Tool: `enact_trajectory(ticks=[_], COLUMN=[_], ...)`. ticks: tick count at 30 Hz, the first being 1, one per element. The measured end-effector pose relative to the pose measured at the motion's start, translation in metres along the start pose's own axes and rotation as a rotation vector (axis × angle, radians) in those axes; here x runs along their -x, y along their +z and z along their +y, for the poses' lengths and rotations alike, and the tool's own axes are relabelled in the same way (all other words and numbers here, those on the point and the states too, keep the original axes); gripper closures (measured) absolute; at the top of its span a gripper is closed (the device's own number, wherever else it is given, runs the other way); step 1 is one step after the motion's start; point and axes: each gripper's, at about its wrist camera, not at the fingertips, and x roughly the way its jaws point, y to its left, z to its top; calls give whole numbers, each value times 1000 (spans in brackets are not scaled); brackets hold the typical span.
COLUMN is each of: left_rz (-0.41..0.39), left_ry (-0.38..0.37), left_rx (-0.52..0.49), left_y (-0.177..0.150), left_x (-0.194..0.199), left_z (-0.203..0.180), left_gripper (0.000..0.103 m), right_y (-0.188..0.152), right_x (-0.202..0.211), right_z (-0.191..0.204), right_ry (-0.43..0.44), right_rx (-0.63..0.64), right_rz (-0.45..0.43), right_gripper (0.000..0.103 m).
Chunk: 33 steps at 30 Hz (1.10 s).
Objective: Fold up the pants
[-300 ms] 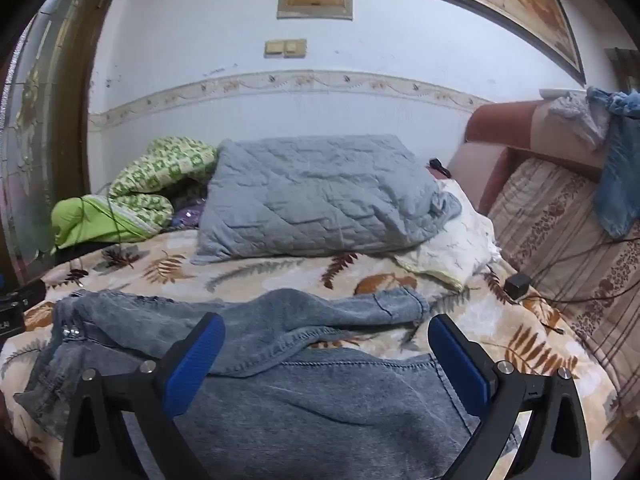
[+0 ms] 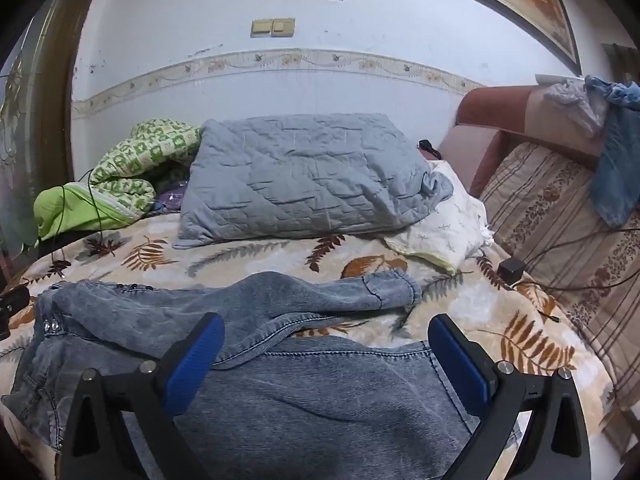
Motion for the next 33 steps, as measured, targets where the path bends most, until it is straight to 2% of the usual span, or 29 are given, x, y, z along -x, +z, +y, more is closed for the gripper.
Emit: enact_trajectory(ticks=[9,20,33], left_rz=[14,24,37], left_ry=[11,15,11], left_rx=[-12,-19,-21], left_y=[0,-5,-7], left_x=[-2,-6,-8], left_z=[-3,-1,0], left_gripper=[0,0,0], right_y=[3,4,3], right_x=[-4,-6,-9], right_z=[-3,-18,-18], right_ry=[14,17,16], right_rx=[14,-51,-55], right_rz=[21,49,64], right_gripper=[0,0,0])
